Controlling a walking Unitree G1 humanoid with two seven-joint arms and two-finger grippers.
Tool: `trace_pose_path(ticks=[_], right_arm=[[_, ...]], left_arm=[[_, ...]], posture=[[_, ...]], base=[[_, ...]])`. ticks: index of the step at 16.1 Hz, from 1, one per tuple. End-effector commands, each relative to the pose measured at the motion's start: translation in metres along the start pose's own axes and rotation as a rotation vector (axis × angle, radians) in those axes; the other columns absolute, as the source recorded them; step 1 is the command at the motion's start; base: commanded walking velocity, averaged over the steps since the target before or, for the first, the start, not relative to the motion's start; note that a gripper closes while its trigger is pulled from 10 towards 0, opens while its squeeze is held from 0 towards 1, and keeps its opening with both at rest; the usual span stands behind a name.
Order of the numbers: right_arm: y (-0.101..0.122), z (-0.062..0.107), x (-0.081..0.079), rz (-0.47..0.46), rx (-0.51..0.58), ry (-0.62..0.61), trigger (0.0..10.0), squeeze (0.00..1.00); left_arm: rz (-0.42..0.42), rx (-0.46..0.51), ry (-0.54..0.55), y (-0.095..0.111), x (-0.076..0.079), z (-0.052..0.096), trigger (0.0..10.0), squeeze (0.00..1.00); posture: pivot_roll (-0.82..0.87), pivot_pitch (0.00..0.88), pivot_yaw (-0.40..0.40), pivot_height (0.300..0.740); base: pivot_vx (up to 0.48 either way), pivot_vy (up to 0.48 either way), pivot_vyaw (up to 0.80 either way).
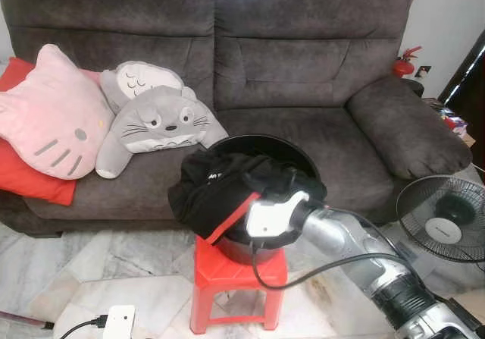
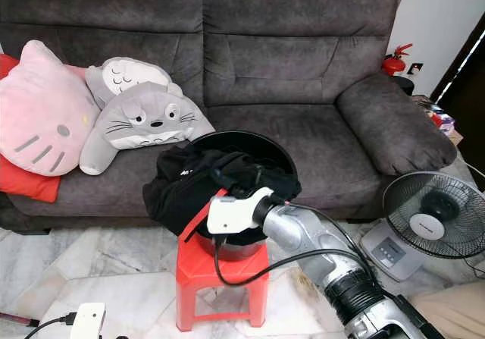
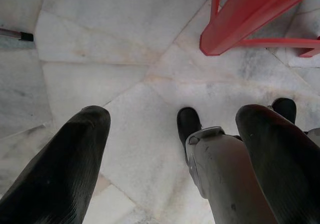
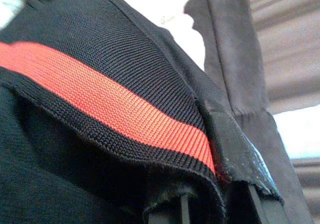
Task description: Hang hanger
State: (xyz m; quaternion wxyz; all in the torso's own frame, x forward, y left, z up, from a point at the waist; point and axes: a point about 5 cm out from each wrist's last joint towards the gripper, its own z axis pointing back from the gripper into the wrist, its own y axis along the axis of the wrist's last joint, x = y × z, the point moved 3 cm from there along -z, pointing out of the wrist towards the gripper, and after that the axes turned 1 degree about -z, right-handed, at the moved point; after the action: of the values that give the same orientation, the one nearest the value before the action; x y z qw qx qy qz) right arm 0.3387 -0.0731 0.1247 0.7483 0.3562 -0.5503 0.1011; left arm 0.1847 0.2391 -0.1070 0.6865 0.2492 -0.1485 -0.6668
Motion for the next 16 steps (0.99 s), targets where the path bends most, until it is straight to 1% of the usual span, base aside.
trace_pose_path(ticks=[1, 2, 4, 5, 6, 7, 8, 9, 11, 12, 13, 14, 15, 16], right_arm=[[-0.011, 0.002, 0.014, -0.028, -0.053, -0.067, 0.0, 0.0], [-0.013, 0.002, 0.024, -0.044, -0.066, -0.114, 0.0, 0.0], [-0.014, 0.001, 0.035, -0.057, -0.076, -0.167, 0.0, 0.0], [-0.015, 0.001, 0.051, -0.079, -0.086, -0.239, 0.0, 0.0], [-0.015, 0.001, 0.056, -0.091, -0.087, -0.262, 0.0, 0.0], [-0.015, 0.0, 0.064, -0.106, -0.089, -0.3, 6.2, 0.0], [-0.013, -0.001, 0.071, -0.116, -0.081, -0.333, 10.0, 0.0], [-0.011, -0.001, 0.078, -0.131, -0.072, -0.363, 10.0, 0.0], [-0.007, 0.001, 0.101, -0.166, -0.048, -0.466, 10.0, 0.0], [-0.004, 0.004, 0.117, -0.182, -0.032, -0.544, 10.0, 0.0], [-0.001, 0.008, 0.129, -0.193, -0.022, -0.613, 10.0, 0.0], [-0.001, 0.008, 0.129, -0.193, -0.022, -0.613, 10.0, 0.0], [-0.002, 0.021, 0.14, -0.32, -0.013, -0.77, 10.0, 0.0], [-0.004, 0.026, 0.14, -0.371, -0.018, -0.816, 10.0, 0.0]], left_arm=[[-0.005, -0.004, -0.002, -0.004, 0.001, 0.001, 10.0, 0.0], [-0.007, -0.004, -0.002, -0.004, 0.001, 0.001, 10.0, 0.0], [-0.008, -0.004, -0.001, -0.004, 0.001, 0.001, 10.0, 0.0], [-0.009, -0.004, 0.0, -0.004, 0.001, 0.001, 10.0, 0.0], [-0.009, -0.004, 0.0, -0.004, 0.001, 0.001, 10.0, 0.0], [-0.01, -0.004, -0.001, -0.005, 0.001, 0.001, 10.0, 0.0], [-0.011, -0.005, -0.001, -0.005, 0.001, 0.001, 10.0, 0.0], [-0.011, -0.005, -0.001, -0.005, 0.001, 0.001, 10.0, 0.0], [-0.01, -0.005, -0.001, -0.005, 0.001, 0.001, 10.0, 0.0], [-0.01, -0.005, -0.001, -0.005, 0.002, 0.001, 10.0, 0.0], [-0.01, -0.005, -0.001, -0.006, 0.002, 0.001, 10.0, 0.0], [-0.01, -0.005, -0.001, -0.006, 0.002, 0.001, 10.0, 0.0], [-0.008, -0.004, -0.003, -0.006, 0.002, 0.001, 10.0, 0.0], [-0.007, -0.004, -0.004, -0.006, 0.002, 0.001, 10.0, 0.0]], posture=[[-0.14, 0.0, -0.051, 0.74], [-0.15, 0.0, -0.05, 0.74], [-0.15, 0.0, -0.05, 0.74], [-0.15, 0.0, -0.05, 0.74], [-0.15, 0.0, -0.05, 0.74], [-0.15, 0.0, -0.05, 0.74], [-0.15, 0.0, -0.051, 0.74], [-0.14, 0.0, -0.051, 0.74], [-0.14, 0.0, -0.052, 0.74], [-0.14, 0.0, -0.054, 0.74], [-0.14, 0.0, -0.057, 0.74], [-0.14, 0.0, -0.057, 0.74], [-0.14, 0.0, -0.061, 0.74], [-0.14, 0.0, -0.061, 0.74]], base=[[0.0, 0.0, 0.0], [0.0, 0.0, 0.0], [0.0, 0.0, 0.0], [0.0, 0.0, 0.0], [0.0, 0.0, 0.0], [0.0, 0.0, 0.0], [0.0, 0.0, 0.0], [0.0, 0.0, 0.0], [0.0, 0.0, 0.0], [0.0, 0.0, 0.0], [0.0, 0.0, 0.0], [0.0, 0.0, 0.0], [0.0, 0.0, 0.0], [0.0, 0.0, 0.0]])
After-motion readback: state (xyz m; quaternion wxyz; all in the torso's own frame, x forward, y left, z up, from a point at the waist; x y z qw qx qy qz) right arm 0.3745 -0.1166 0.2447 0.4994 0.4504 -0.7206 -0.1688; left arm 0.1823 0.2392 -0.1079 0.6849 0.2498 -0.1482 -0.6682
